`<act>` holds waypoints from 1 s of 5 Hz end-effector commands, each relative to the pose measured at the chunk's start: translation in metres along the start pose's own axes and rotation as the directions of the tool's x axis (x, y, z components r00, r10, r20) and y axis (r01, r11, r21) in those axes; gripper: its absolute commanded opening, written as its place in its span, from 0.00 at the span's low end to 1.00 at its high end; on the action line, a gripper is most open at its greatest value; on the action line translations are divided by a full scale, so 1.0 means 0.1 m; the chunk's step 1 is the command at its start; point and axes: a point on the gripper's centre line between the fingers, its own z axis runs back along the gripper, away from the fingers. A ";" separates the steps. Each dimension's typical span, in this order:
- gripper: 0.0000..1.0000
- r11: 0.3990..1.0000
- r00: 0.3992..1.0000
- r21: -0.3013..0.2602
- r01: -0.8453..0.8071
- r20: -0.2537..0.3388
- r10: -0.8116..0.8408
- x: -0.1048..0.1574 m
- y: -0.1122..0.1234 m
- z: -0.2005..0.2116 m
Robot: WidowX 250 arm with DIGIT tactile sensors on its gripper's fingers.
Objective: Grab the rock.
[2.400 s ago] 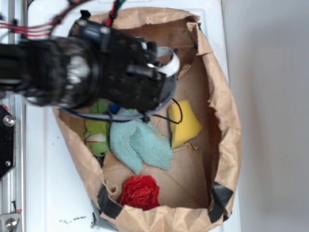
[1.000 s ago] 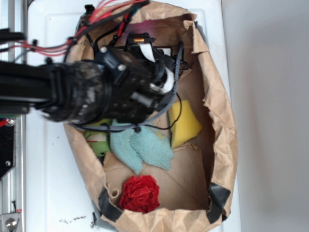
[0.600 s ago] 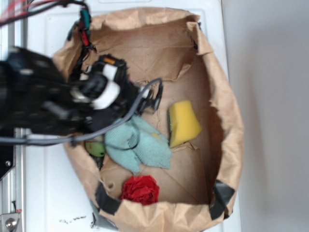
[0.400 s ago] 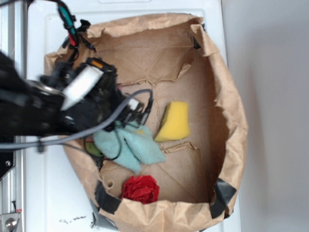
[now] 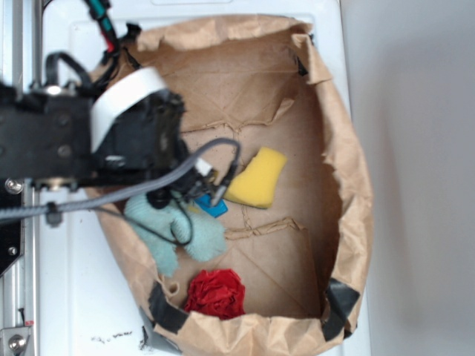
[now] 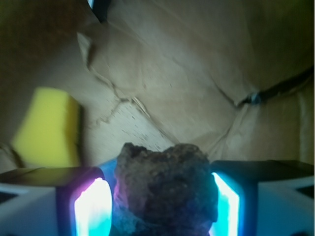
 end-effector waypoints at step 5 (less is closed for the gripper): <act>0.00 0.990 0.987 -0.106 0.094 -0.123 -0.107 0.33 -0.41 0.46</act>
